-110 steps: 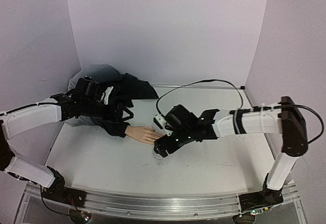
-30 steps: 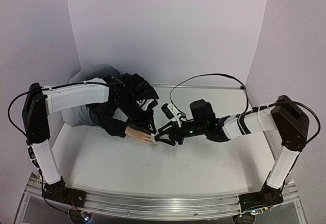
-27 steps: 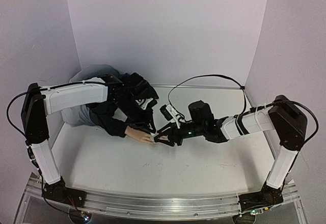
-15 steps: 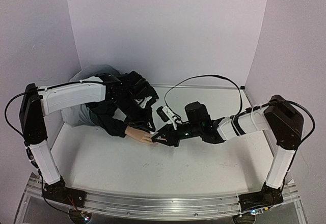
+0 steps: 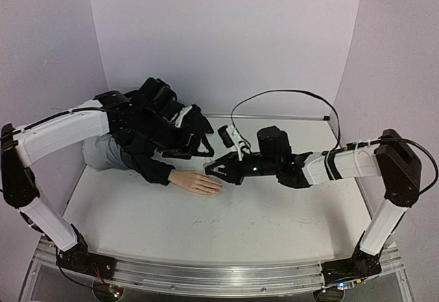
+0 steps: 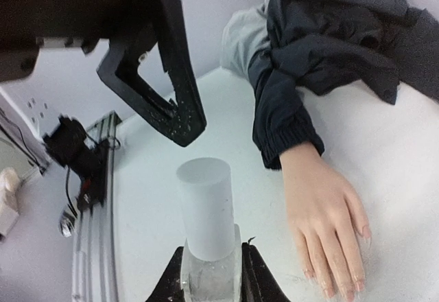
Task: Paint the nails
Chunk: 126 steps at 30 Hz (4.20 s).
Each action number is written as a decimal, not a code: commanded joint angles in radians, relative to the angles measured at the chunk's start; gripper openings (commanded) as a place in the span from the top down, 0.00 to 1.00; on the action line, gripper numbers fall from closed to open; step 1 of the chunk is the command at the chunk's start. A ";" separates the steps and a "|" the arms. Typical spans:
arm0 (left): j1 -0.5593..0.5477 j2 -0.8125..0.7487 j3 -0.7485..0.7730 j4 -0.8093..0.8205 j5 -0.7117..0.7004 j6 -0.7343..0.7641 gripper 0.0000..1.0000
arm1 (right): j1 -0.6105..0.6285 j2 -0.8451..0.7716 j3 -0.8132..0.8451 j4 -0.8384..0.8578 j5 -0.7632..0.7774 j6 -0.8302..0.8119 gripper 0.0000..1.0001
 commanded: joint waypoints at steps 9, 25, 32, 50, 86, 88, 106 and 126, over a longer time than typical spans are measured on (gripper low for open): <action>0.063 -0.153 -0.093 0.573 0.165 0.021 0.02 | -0.098 -0.168 0.111 0.145 -0.323 0.209 1.00; 0.062 -0.100 0.002 0.624 0.439 0.093 0.51 | -0.097 -0.109 0.206 0.189 -0.527 0.213 1.00; 0.062 -0.075 0.001 0.624 0.500 0.077 0.54 | -0.098 -0.116 0.209 0.188 -0.499 0.196 1.00; 0.013 -0.087 0.061 0.370 -0.023 0.159 1.00 | -0.057 -0.196 0.240 -0.143 0.399 0.021 1.00; 0.133 -0.055 0.142 0.561 0.516 0.051 0.22 | -0.241 -0.055 0.366 0.086 -0.709 0.235 1.00; 0.120 -0.038 0.155 0.564 0.545 0.054 0.27 | -0.240 -0.050 0.360 0.120 -0.710 0.256 1.00; 0.083 0.031 0.201 0.531 0.427 0.073 0.44 | -0.236 -0.024 0.365 0.174 -0.726 0.306 1.00; 0.073 0.071 0.222 0.513 0.404 0.047 0.70 | -0.237 -0.021 0.357 0.173 -0.709 0.287 1.00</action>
